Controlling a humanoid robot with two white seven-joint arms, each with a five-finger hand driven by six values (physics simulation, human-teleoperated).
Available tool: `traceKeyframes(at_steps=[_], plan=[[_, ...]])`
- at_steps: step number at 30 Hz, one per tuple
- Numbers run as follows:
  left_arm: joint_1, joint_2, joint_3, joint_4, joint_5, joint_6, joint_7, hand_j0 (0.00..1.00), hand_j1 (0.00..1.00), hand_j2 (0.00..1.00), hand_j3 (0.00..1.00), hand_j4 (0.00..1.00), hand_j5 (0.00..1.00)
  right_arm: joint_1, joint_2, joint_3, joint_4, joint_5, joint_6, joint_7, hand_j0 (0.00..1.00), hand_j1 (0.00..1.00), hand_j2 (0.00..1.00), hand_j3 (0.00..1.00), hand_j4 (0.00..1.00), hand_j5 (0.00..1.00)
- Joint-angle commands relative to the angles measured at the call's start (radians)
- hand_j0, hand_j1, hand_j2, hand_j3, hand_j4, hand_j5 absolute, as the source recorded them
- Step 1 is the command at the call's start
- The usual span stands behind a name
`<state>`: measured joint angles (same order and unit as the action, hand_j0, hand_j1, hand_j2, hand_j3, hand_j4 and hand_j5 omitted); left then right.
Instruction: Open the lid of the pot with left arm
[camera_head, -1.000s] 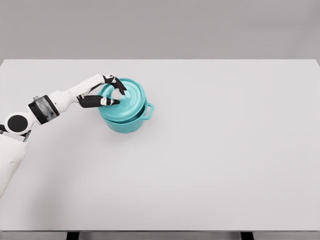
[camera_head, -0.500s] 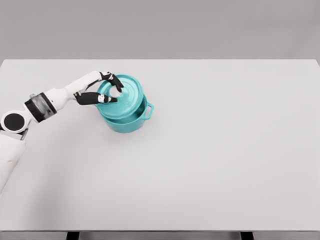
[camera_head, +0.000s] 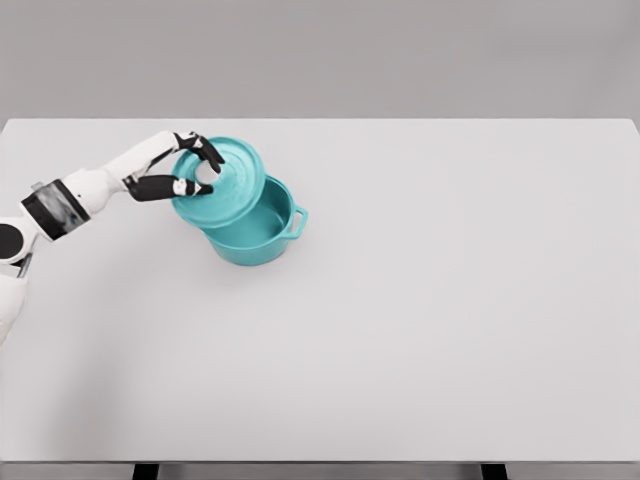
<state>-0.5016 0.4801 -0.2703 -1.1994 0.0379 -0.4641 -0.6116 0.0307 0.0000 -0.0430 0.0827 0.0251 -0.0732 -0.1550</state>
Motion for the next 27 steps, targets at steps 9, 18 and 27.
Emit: traceKeyframes(at_steps=[9, 18, 27], plan=[[0.005, 0.040, 0.026, 0.006, 0.005, 0.002, 0.001, 0.40, 0.40, 0.40, 0.40, 0.40, 0.40, 0.000, 0.000, 0.000, 0.000, -0.001, 0.001, 0.000, 1.00, 1.00, 1.00, 1.00, 1.00, 1.00], [0.029, 0.080, 0.069, 0.012, 0.003, 0.002, 0.001, 0.40, 0.40, 0.40, 0.40, 0.40, 0.40, 0.000, 0.000, 0.000, 0.000, -0.001, 0.000, 0.000, 1.00, 1.00, 1.00, 1.00, 1.00, 1.00], [0.041, 0.117, 0.089, 0.057, 0.002, 0.002, 0.001, 0.40, 0.40, 0.40, 0.40, 0.40, 0.40, 0.000, 0.000, 0.000, 0.000, -0.001, 0.001, 0.000, 1.00, 1.00, 1.00, 1.00, 1.00, 1.00]])
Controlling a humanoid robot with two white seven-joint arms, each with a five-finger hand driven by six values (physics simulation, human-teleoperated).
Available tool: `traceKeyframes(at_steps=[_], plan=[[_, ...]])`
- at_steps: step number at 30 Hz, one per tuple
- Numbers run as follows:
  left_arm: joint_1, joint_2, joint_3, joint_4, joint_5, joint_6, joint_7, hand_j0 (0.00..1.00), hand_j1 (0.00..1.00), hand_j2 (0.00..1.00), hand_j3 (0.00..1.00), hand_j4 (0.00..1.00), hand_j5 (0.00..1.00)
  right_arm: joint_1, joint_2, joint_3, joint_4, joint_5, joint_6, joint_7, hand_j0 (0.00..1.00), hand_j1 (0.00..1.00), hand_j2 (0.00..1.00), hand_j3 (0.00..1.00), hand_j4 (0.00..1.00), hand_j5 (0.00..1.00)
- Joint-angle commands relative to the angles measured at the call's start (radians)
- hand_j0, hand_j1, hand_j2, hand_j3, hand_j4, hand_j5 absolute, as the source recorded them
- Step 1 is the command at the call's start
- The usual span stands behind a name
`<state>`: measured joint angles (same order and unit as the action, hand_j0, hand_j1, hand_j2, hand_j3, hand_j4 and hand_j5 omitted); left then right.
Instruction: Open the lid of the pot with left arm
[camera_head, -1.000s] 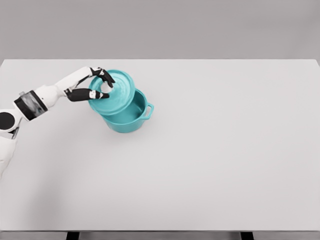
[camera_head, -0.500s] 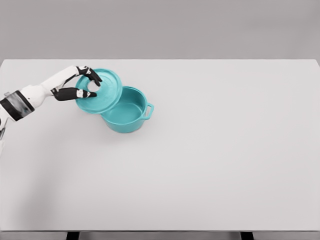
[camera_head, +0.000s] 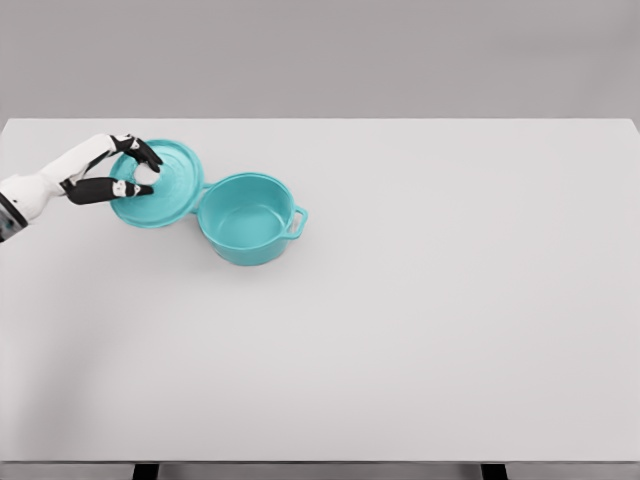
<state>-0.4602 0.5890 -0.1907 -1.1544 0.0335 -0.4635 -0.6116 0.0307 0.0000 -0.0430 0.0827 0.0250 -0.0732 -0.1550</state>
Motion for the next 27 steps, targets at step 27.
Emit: traceKeyframes(at_steps=[27], plan=[[0.011, 0.049, 0.017, 0.209, 0.005, 0.003, 0.001, 0.42, 0.42, 0.42, 0.42, 0.42, 0.42, 0.000, 0.000, 0.000, 0.000, 0.000, 0.000, 0.000, 1.00, 1.00, 1.00, 1.00, 1.00, 1.00]])
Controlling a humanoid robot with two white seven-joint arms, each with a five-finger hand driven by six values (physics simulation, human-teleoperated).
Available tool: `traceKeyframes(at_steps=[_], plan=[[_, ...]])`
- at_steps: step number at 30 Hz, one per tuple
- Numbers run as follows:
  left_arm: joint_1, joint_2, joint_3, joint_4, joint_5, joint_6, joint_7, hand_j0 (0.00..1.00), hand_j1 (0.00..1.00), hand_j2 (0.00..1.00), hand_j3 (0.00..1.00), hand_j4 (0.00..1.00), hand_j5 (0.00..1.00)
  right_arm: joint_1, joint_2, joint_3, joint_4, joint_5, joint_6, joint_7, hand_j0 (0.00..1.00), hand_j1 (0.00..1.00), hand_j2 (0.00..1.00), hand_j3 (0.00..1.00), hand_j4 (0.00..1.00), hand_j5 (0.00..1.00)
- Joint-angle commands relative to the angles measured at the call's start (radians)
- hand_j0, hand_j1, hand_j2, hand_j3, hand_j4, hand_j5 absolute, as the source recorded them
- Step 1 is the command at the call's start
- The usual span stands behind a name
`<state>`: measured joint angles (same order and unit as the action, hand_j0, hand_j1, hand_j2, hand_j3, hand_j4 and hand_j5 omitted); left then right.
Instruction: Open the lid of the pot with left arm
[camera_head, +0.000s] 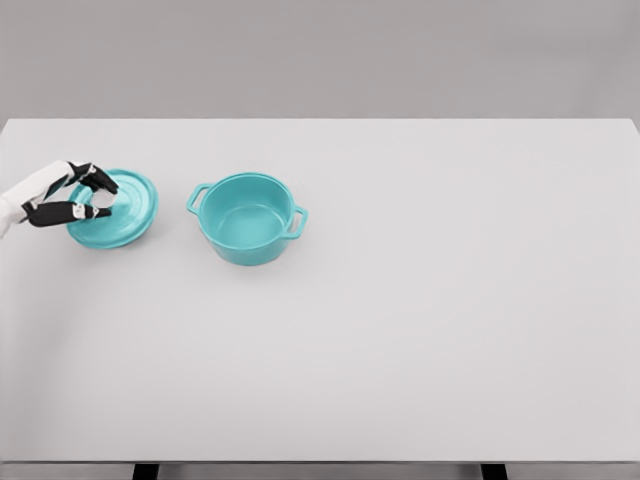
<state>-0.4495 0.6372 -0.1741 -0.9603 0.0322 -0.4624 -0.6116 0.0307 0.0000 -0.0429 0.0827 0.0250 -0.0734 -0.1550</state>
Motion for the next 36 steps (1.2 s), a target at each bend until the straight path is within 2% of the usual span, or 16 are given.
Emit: traceKeyframes(at_steps=[1, 8, 12, 19, 23, 27, 28, 31, 36], plan=[[0.000, 0.002, 0.001, 0.017, 0.006, 0.002, 0.001, 0.42, 0.42, 0.42, 0.42, 0.42, 0.42, 0.000, 0.000, 0.000, 0.000, 0.000, 0.000, 0.000, 1.00, 1.00, 1.00, 1.00, 1.00, 1.00], [0.011, 0.001, -0.001, 0.020, 0.005, 0.002, 0.001, 0.45, 0.45, 0.45, 0.45, 0.45, 0.45, 0.000, 0.000, 0.000, 0.000, 0.000, 0.000, 0.000, 1.00, 1.00, 1.00, 1.00, 1.00, 1.00], [0.012, 0.001, -0.001, 0.021, 0.000, 0.001, 0.001, 0.57, 0.57, 0.57, 0.57, 0.57, 0.57, 0.000, 0.000, 0.000, 0.000, 0.000, 0.000, 0.000, 1.00, 1.00, 1.00, 1.00, 1.00, 1.00], [0.012, 0.001, -0.001, 0.018, 0.000, 0.001, 0.001, 0.69, 0.69, 0.69, 0.69, 0.69, 0.69, 0.000, 0.000, 0.000, 0.000, 0.000, 0.000, 0.000, 1.00, 1.00, 1.00, 1.00, 1.00, 1.00], [0.012, 0.001, -0.001, 0.018, 0.000, 0.001, 0.001, 0.81, 0.81, 0.81, 0.81, 0.81, 0.81, 0.000, 0.000, 0.000, 0.000, 0.000, 0.000, 0.000, 1.00, 1.00, 1.00, 1.00, 1.00, 1.00], [0.012, 0.001, -0.001, 0.018, 0.000, 0.001, 0.001, 0.85, 0.85, 0.85, 0.85, 0.85, 0.85, 0.000, 0.000, 0.000, 0.000, 0.000, 0.000, 0.000, 1.00, 1.00, 1.00, 1.00, 1.00, 1.00], [0.012, 0.001, -0.001, 0.017, 0.000, 0.001, 0.001, 0.92, 0.92, 0.92, 0.92, 0.92, 0.92, 0.000, 0.000, 0.000, 0.000, 0.000, 0.000, 0.000, 1.00, 1.00, 1.00, 1.00, 1.00, 1.00], [0.012, 0.001, -0.001, 0.017, -0.003, -0.001, 0.001, 1.00, 1.00, 1.00, 1.00, 1.00, 1.00, 0.000, 0.000, 0.000, 0.000, 0.000, 0.000, 0.000, 1.00, 1.00, 1.00, 1.00, 1.00, 1.00], [0.012, 0.001, 0.002, 0.012, -0.008, -0.009, 0.001, 1.00, 1.00, 1.00, 1.00, 1.00, 1.00, 0.000, 0.000, 0.000, 0.000, 0.000, 0.001, 0.000, 1.00, 1.00, 1.00, 1.00, 1.00, 1.00]])
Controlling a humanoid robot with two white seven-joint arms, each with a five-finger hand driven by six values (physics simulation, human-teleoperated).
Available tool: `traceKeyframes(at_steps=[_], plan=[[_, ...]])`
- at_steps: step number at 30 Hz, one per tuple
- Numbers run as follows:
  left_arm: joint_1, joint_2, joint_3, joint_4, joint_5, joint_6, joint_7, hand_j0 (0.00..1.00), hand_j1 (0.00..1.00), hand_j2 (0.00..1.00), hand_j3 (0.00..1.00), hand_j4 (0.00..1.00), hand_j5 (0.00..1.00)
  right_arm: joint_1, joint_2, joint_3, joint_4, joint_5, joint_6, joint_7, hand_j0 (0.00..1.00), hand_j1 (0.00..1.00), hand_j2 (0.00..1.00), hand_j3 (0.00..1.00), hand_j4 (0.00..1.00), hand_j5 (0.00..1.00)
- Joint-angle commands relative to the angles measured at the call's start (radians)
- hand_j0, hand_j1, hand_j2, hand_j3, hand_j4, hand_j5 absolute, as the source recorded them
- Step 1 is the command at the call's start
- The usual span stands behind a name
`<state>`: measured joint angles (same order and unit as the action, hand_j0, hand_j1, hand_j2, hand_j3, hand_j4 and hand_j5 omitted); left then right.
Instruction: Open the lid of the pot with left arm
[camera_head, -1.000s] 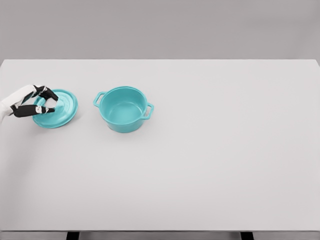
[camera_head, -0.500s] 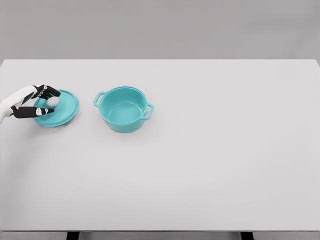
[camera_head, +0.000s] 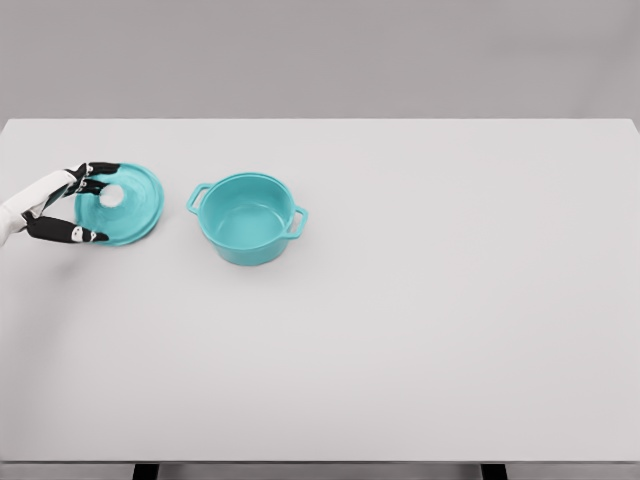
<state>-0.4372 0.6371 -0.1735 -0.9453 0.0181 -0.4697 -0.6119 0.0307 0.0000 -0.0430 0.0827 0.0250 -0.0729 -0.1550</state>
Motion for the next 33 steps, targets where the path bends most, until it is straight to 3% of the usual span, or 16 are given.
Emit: traceKeyframes(at_steps=[1, 13, 14, 17, 19, 21, 22, 23, 24, 25, 26, 28, 29, 31, 33], plan=[[0.000, 0.001, 0.002, -0.003, 0.006, -0.003, 0.001, 1.00, 1.00, 1.00, 1.00, 1.00, 1.00, 0.000, 0.000, 0.000, 0.000, 0.000, -0.001, 0.000, 1.00, 1.00, 1.00, 1.00, 1.00, 1.00], [0.000, 0.010, 0.000, -0.018, -0.001, 0.005, 0.001, 1.00, 1.00, 1.00, 1.00, 1.00, 1.00, 0.000, 0.000, 0.000, 0.000, 0.000, -0.001, 0.000, 1.00, 1.00, 1.00, 1.00, 1.00, 1.00], [0.000, 0.009, 0.000, -0.020, 0.000, 0.005, 0.001, 0.96, 0.96, 0.96, 0.96, 0.96, 0.96, 0.000, 0.000, 0.000, 0.000, 0.000, -0.001, 0.000, 1.00, 1.00, 1.00, 1.00, 1.00, 1.00], [0.000, 0.009, 0.000, -0.020, 0.003, 0.005, 0.001, 0.61, 0.61, 0.61, 0.61, 0.61, 0.61, 0.000, 0.000, 0.000, 0.000, 0.000, -0.001, 0.000, 1.00, 1.00, 1.00, 1.00, 1.00, 1.00], [0.000, 0.009, 0.000, -0.020, 0.000, 0.005, 0.001, 0.53, 0.53, 0.53, 0.53, 0.53, 0.53, 0.000, 0.000, 0.000, 0.000, 0.000, 0.001, 0.000, 1.00, 1.00, 1.00, 1.00, 1.00, 1.00], [0.005, 0.009, 0.000, -0.021, 0.002, 0.003, 0.001, 0.62, 0.62, 0.62, 0.62, 0.62, 0.62, 0.000, 0.000, 0.000, 0.000, 0.000, -0.001, 0.000, 1.00, 1.00, 1.00, 1.00, 1.00, 1.00], [0.006, 0.010, 0.000, -0.021, 0.000, 0.003, 0.001, 0.81, 0.81, 0.81, 0.81, 0.81, 0.81, 0.000, 0.000, 0.000, 0.000, 0.000, 0.001, 0.000, 1.00, 1.00, 1.00, 1.00, 1.00, 1.00], [0.006, 0.010, 0.000, -0.020, 0.000, 0.003, 0.001, 0.81, 0.81, 0.81, 0.81, 0.81, 0.81, 0.000, 0.000, 0.000, 0.000, 0.000, -0.001, 0.000, 1.00, 1.00, 1.00, 1.00, 1.00, 1.00], [0.006, 0.010, 0.000, -0.020, 0.002, 0.005, 0.001, 0.71, 0.71, 0.71, 0.71, 0.71, 0.71, 0.000, 0.000, 0.000, 0.000, 0.000, -0.001, 0.000, 1.00, 1.00, 1.00, 1.00, 1.00, 1.00], [0.006, 0.009, 0.000, -0.021, 0.003, 0.005, 0.001, 0.54, 0.54, 0.54, 0.54, 0.54, 0.54, 0.000, 0.000, 0.000, 0.000, 0.000, -0.001, 0.000, 1.00, 1.00, 1.00, 1.00, 1.00, 1.00], [0.006, 0.010, 0.002, -0.021, 0.003, 0.003, 0.001, 0.57, 0.57, 0.57, 0.57, 0.57, 0.57, 0.000, 0.000, 0.000, 0.000, 0.000, 0.001, 0.000, 1.00, 1.00, 1.00, 1.00, 1.00, 1.00], [0.006, 0.010, 0.000, -0.021, 0.002, 0.003, 0.001, 0.78, 0.78, 0.78, 0.78, 0.78, 0.78, 0.000, 0.000, 0.000, 0.000, 0.000, -0.001, 0.000, 1.00, 1.00, 1.00, 1.00, 1.00, 1.00], [0.006, 0.010, 0.000, -0.021, 0.002, 0.003, 0.001, 0.82, 0.82, 0.82, 0.82, 0.82, 0.82, 0.000, 0.000, 0.000, 0.000, 0.000, -0.001, 0.000, 1.00, 1.00, 1.00, 1.00, 1.00, 1.00], [0.008, 0.015, 0.000, -0.023, 0.000, -0.006, 0.001, 1.00, 1.00, 1.00, 1.00, 1.00, 1.00, 0.000, 0.000, 0.000, 0.000, 0.000, -0.001, 0.000, 1.00, 1.00, 1.00, 1.00, 1.00, 1.00], [0.012, 0.039, 0.003, -0.030, 0.006, -0.009, 0.001, 1.00, 1.00, 1.00, 1.00, 1.00, 1.00, 0.000, 0.000, 0.000, 0.000, 0.000, 0.001, 0.000, 1.00, 1.00, 1.00, 1.00, 1.00, 1.00]])
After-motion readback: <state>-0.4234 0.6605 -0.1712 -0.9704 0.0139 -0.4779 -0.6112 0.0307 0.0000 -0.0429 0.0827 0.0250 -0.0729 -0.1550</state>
